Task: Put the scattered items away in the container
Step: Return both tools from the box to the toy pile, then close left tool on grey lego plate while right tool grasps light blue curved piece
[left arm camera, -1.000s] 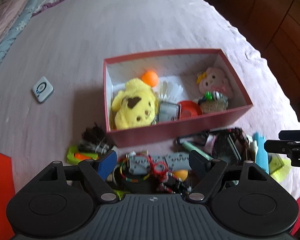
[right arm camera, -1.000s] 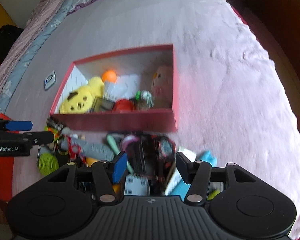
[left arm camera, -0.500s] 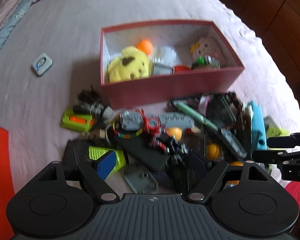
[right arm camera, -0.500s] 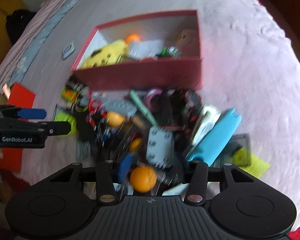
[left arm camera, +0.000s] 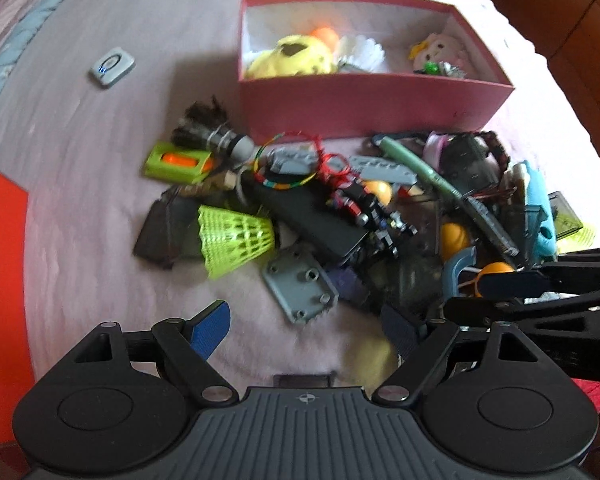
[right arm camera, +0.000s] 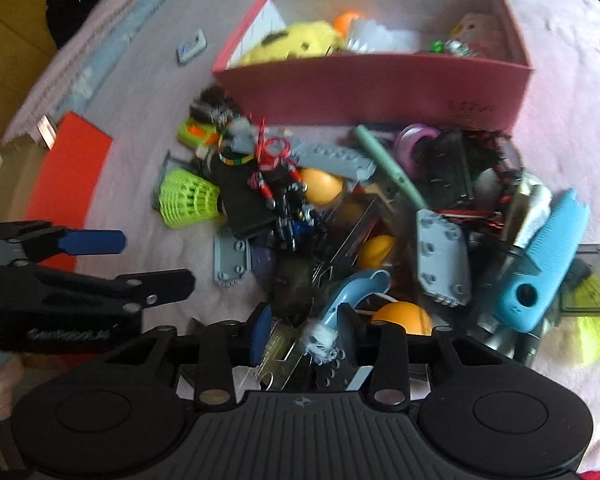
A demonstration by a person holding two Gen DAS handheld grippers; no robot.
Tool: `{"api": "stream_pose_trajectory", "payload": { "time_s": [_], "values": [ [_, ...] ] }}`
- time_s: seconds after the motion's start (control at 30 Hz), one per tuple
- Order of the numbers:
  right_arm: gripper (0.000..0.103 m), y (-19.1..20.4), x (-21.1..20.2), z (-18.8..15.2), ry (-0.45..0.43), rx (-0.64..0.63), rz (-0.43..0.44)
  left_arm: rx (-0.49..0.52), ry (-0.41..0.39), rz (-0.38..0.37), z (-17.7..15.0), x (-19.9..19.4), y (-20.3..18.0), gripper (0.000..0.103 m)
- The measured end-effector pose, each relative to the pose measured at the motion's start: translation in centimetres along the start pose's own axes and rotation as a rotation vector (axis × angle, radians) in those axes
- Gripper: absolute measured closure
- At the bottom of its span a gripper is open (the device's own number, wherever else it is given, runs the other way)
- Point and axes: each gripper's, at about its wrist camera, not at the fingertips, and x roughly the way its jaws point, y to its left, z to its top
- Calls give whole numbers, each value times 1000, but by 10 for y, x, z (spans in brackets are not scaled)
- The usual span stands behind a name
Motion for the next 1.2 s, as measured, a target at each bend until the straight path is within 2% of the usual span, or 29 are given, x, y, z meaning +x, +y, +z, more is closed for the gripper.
{"api": "stream_pose_trajectory", "payload": {
  "time_s": [0.27, 0.4, 0.43, 0.5, 0.57, 0.67, 0.8, 0.93, 1.07, 1.2],
  "values": [
    [68, 1, 21, -2, 21, 32, -72, -37, 22, 2, -15, 12, 12, 20],
    [69, -8, 26, -3, 22, 89, -50, -49, 26, -3, -19, 17, 14, 20],
    [71, -10, 27, -3, 19, 103, -47, -51, 25, -2, -19, 19, 14, 20],
    [85, -14, 28, -4, 16, 117, -54, -55, 20, 1, -20, 22, 15, 20],
    [93, -17, 27, -6, 5, 125, -45, -58, 14, 5, -20, 27, 16, 20],
    [96, -18, 18, -10, -31, 118, -19, -68, 7, 4, -18, 38, 16, 20],
    [96, -18, 9, -14, -42, 90, -13, -103, 5, -4, -11, 58, 16, 20],
    [96, -22, 5, -19, -41, 105, -3, -185, 5, -14, -5, 74, 18, 21],
    [96, -24, 3, -21, -46, 120, 3, -201, 13, -20, -2, 88, 17, 29],
    [96, -23, 1, -23, -51, 112, -1, -224, -3, -56, -1, 92, 21, 30]
  ]
}}
